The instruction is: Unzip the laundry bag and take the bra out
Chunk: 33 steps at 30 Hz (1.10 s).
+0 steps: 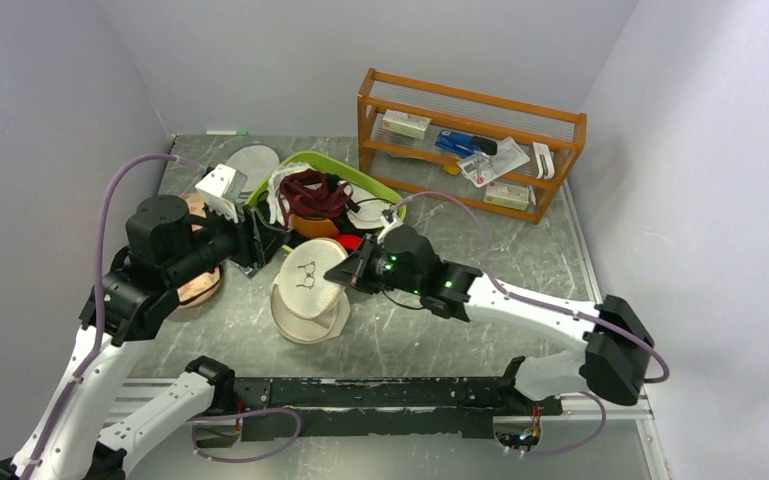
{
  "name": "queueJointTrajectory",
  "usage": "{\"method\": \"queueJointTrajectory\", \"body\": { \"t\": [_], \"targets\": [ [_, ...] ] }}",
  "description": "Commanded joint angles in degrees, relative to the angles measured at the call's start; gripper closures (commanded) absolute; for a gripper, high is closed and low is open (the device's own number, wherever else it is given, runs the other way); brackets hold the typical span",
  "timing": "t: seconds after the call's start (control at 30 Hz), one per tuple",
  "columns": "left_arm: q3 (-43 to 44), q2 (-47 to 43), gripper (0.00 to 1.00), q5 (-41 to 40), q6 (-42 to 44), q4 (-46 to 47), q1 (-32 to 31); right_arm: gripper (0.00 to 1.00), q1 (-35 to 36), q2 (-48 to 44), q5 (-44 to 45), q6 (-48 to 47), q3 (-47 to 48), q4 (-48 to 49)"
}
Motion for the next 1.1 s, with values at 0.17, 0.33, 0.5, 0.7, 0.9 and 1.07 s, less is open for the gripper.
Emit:
{"method": "queueJointTrajectory", "body": {
  "t": [0.17,0.33,0.5,0.7,0.9,1.07],
  "targets": [
    [-0.63,2.81,0.44,-2.27,0.86,4.13,0.18,1.00,-7.22,-15.85,-20.52,-23.67,-10.66,7.82],
    [-3.84,1.85,0.43,-2.37,-0.49,6.70,0.18,1.00,-12.83,-23.31,-28.56,-32.69,-8.56,-1.15],
    [-3.59,2.30,0.39,-3.55,0.48,6.11,0.18,1.00,-13.23,-24.55,-32.67,-40.77,-2.58,-10.90],
    [-2.85,2.19,0.34,-5.22,0.53,5.49,0.19,1.00,-13.03,-17.74,-40.15,-36.89,-5.98,0.36],
    [-2.35,0.66,0.26,-5.52,-0.85,2.62,0.18,1.00,-10.81,-9.53,-39.06,-29.46,-12.63,15.66],
    [-0.91,0.33,0.25,-7.18,-0.36,0.24,0.18,1.00,-9.39,-1.80,-37.98,-26.45,-13.55,22.62]
  ]
}}
